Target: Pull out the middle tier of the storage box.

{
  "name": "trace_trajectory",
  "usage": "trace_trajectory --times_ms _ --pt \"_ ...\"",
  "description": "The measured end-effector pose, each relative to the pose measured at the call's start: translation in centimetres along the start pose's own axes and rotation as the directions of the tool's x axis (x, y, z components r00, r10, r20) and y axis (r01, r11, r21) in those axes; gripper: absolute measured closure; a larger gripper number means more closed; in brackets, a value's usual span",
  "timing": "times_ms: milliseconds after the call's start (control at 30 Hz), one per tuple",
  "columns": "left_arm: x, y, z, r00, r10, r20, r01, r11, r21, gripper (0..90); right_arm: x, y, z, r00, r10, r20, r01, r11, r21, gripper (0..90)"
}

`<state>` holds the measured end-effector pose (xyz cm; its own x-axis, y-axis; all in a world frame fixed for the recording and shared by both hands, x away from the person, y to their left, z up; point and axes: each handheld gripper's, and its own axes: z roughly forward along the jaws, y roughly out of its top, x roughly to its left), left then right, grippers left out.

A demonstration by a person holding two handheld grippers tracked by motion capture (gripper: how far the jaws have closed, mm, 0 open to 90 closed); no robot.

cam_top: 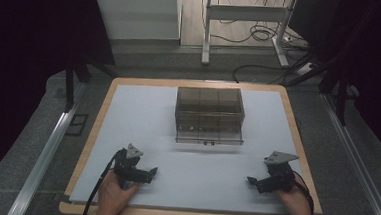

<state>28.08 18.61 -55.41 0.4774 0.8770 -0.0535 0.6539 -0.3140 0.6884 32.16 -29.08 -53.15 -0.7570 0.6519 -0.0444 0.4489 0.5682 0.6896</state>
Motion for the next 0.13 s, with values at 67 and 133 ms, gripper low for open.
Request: trace_trajectory --times_ms 67,133 --pt "-0.02 -0.01 0.00 1.0000 0.002 -0.001 -0.002 1.0000 0.001 0.0 0.00 -0.04 0.02 1.0000 -0.001 0.000 0.001 1.0000 -0.001 0.0" --pt "-0.03 -0.01 0.01 1.0000 -0.001 0.000 0.001 1.0000 -0.001 0.0 0.02 -0.05 0.02 1.0000 -0.002 0.002 0.002 1.0000 -0.002 0.0"
